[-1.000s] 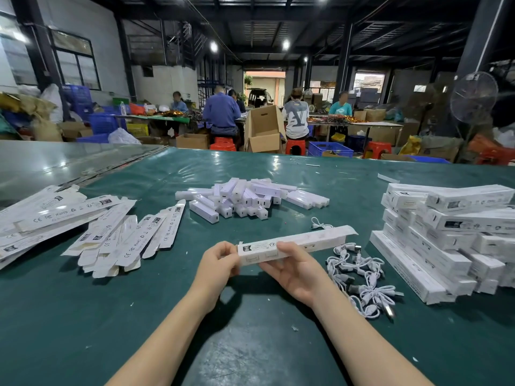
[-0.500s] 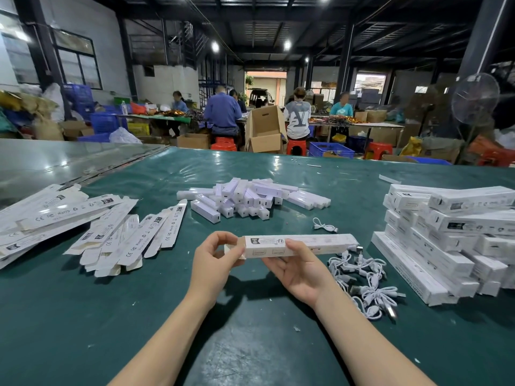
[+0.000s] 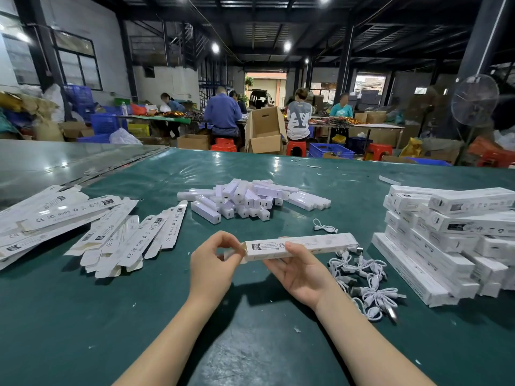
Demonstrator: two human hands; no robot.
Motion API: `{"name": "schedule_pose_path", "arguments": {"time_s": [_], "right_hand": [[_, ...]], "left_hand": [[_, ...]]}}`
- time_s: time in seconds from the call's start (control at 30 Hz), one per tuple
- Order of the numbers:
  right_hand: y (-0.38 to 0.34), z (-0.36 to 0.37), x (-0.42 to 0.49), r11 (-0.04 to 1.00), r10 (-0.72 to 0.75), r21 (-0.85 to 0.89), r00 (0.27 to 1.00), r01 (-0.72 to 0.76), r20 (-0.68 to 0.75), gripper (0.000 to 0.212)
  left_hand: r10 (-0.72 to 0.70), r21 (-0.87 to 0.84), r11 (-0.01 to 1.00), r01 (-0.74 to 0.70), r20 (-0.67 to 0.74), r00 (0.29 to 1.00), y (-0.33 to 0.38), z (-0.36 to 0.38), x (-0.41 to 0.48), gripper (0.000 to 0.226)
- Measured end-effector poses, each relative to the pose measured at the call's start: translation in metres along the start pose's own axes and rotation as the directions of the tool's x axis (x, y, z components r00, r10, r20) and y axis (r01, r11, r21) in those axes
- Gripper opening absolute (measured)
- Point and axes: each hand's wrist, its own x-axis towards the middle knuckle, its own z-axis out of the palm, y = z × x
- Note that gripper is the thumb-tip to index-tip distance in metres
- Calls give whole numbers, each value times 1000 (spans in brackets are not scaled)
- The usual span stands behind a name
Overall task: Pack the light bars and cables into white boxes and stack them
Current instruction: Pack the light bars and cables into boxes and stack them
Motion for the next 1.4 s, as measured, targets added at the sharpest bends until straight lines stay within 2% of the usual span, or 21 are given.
{"name": "schedule_pose_path", "arguments": {"time_s": [0.1,0.27,0.4,0.47,0.53,0.6,0.7,0.87,1.0,1.27,1.4], "right_hand": [[1,1,0,1000,-3,-1,1000,3,30,57],[-2,2,-2,1000,-9,21,1000,9,15,71],[-4,3,-4,989,4,146,1000,0,-30,72],[-4,4,-3,980,-9,196,998,20,-56,67],[-4,6,-3,979,-14,203,997,31,-81,52],[-3,7,-3,983,-17,179,995,34,-93,34],[-2,5,-2,995,6,103,998,0,-65,23],[0,4,-1,999,29,22,999,-28,-42,24],[-1,3,-1,1000,26,-1,999,-26,-42,25],[-2,3,-2,1000,4,2,1000,-4,-14,21],[-2,3,-4,998,-38,50,999,36,38,53]], "left_hand": [[-73,-66,995,71,-31,997,-1,1,1,33],[-133,-322,933,161,107,985,5,3,2,22],[-139,-401,893,203,182,973,7,2,3,30],[-140,-384,900,208,196,970,8,2,2,37],[-117,-326,930,170,176,977,8,4,-1,41],[-82,-215,971,107,121,989,8,6,-4,41],[-93,-116,988,103,82,992,9,10,-7,39],[-152,-104,982,159,69,986,9,11,-6,26],[-191,-174,966,193,28,981,9,11,-3,29],[-128,-160,979,123,-25,991,10,7,-7,23],[-129,-202,973,111,-74,989,13,7,-8,28]]}}
